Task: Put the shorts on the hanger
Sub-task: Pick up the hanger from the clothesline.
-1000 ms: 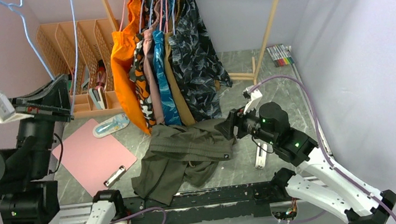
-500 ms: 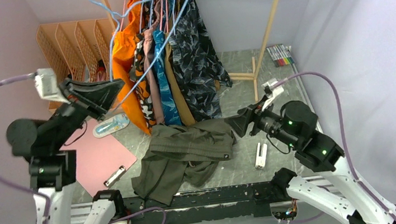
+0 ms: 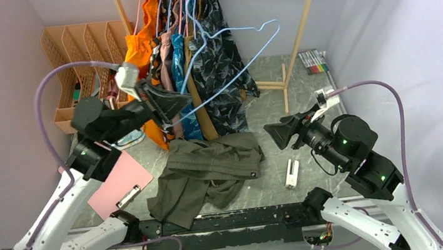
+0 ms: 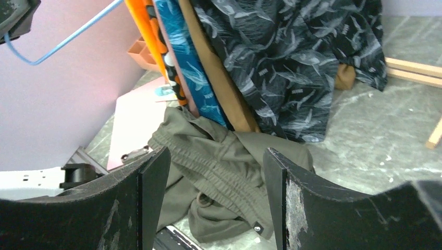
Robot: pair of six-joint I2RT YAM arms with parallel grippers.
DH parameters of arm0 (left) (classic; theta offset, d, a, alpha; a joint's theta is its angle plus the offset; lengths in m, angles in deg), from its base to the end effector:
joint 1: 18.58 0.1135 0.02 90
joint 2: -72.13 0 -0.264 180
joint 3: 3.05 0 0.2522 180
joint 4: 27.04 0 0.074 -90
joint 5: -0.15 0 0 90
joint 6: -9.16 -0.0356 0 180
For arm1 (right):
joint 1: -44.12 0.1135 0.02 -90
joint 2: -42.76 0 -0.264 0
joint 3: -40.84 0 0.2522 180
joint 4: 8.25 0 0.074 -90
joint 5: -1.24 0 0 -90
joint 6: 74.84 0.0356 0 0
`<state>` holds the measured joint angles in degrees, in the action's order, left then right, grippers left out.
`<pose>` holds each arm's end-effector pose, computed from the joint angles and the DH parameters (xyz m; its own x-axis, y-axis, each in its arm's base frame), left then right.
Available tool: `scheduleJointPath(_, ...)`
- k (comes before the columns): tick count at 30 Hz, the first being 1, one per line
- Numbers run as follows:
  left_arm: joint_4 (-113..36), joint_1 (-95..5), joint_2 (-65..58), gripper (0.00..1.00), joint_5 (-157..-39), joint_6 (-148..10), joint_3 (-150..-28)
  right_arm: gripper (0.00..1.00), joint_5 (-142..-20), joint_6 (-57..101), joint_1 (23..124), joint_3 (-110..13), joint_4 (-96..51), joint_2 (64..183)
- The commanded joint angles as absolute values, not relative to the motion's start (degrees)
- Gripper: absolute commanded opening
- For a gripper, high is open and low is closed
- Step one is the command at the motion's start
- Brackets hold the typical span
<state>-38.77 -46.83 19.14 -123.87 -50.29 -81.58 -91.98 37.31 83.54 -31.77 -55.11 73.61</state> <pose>0.1572 -0.1071 0.4578 -0.2616 -0.3377 -0.9042 0.8569 0.3499 -0.3786 0.0713 0.0560 0.4071 -0.2863 0.2519 -0.9244 -0.5213 0.7686 0.3709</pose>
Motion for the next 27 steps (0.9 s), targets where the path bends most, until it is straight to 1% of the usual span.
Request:
scheduleJointPath(1, -39.9, -58.74, 15.54, 0.07, -104.46, -60.37, -84.95, 0.69, -97.25, 38.0, 83.32, -34.07, -59.33, 73.32)
scheduleJointPath(9, -33.74, -76.18, 8.49, 0.07, -79.44, -69.66, -84.79, 0.69, -100.94, 40.2, 83.31, -40.47, -64.88, 74.3)
scheduleJointPath(13, -28.92, -85.53, 3.33, 0.07, -63.87, -75.91, -85.62, 0.69, -102.64, 43.3, 83.37, -45.04, -66.16, 76.82)
scheduleJointPath(19, -21.5, -91.87, -2.67, 0.07, -48.83, -78.7, -85.21, 0.69, -106.83, 50.43, 83.32, -49.52, -66.53, 80.44)
scheduleJointPath(24, -14.95, -97.12, -9.52, 0.07, -34.44, -82.86, -84.93, 0.7, -108.12, 54.6, 83.27, -49.84, -65.92, 83.2)
scheduleJointPath(27, -10.36, -99.27, -12.17, 0.07, -30.85, -85.19, -84.39, 0.7, -107.22, 55.68, 83.3, -49.31, -64.55, 85.38)
